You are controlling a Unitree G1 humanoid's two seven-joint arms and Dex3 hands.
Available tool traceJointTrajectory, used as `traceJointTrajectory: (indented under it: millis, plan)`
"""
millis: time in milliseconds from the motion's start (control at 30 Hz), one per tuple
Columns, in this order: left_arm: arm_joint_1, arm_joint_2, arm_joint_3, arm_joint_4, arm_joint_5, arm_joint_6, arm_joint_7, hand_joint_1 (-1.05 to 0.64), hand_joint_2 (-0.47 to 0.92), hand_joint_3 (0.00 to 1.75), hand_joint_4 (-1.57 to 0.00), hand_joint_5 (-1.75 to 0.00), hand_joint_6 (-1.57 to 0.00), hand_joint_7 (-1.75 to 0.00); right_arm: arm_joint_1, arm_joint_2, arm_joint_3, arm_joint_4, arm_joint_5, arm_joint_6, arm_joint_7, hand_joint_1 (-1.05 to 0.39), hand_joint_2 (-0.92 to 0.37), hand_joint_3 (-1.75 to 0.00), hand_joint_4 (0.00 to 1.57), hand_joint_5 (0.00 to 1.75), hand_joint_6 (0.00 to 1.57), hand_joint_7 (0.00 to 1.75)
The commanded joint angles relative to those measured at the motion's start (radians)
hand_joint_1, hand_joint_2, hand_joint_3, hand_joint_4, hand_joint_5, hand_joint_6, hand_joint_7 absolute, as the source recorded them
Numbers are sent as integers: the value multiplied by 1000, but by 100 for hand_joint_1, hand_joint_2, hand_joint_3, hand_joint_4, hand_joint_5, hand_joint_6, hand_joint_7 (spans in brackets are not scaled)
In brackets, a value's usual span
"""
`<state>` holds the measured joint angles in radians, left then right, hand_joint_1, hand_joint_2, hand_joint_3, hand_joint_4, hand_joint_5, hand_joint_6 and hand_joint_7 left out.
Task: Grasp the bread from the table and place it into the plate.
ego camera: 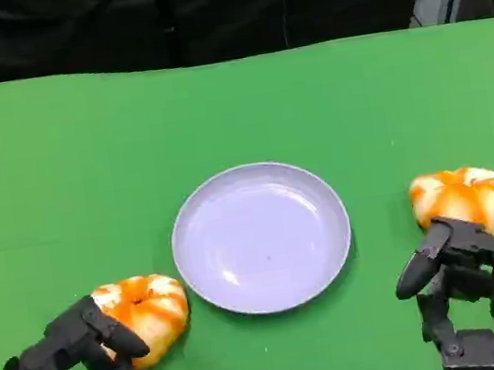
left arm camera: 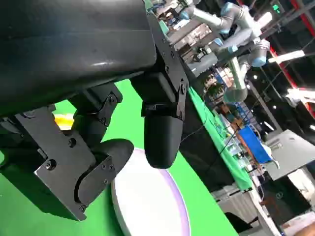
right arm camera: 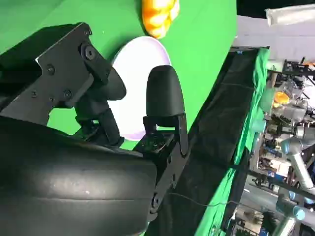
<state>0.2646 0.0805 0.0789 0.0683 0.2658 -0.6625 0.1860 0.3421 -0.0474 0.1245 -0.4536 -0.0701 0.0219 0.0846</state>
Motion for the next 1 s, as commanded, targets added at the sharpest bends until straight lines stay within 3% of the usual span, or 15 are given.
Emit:
traceJointTrajectory:
  millis: [33, 567, 667, 733, 833, 900, 1000]
  plan:
    - [4, 11, 6, -8, -7, 13, -2, 4, 31, 146, -89, -168, -85, -139, 2, -8, -17, -12, 13, 13, 0, 11, -50, -125, 73, 166, 65, 152]
    - [2, 20, 11, -2, -4, -1, 3, 3, 33, 143, -89, -164, -84, -136, 7, -3, -9, -31, 11, 44, -14, 5, -46, -121, 67, 169, 62, 150]
    - [-7, 27, 16, 17, 5, -35, 13, -1, 42, 119, -78, -135, -84, -110, 9, -8, -7, -33, 8, 44, -11, 4, -47, -121, 67, 170, 62, 150]
    - [-14, 45, 21, 30, 35, -54, 19, -4, 50, 96, -73, -106, -85, -74, 11, -10, -7, -36, 8, 45, -9, 4, -47, -121, 67, 169, 62, 150]
    - [-10, 60, 28, 8, 111, -21, 35, -8, 64, 60, -62, -96, -85, -37, 15, -10, -6, -46, 11, 60, -7, 5, -47, -121, 67, 169, 61, 150]
    - [4, 82, 28, -48, 194, 65, 19, -21, 78, 30, -50, -85, -76, -18, 19, -11, -5, -53, 9, 67, -7, 5, -47, -120, 68, 169, 61, 151]
    - [2, 121, 16, -110, 316, 174, 1, -35, 89, 6, -38, -76, -64, -3, 24, -12, -3, -60, 0, 72, -9, 5, -48, -119, 68, 169, 61, 151]
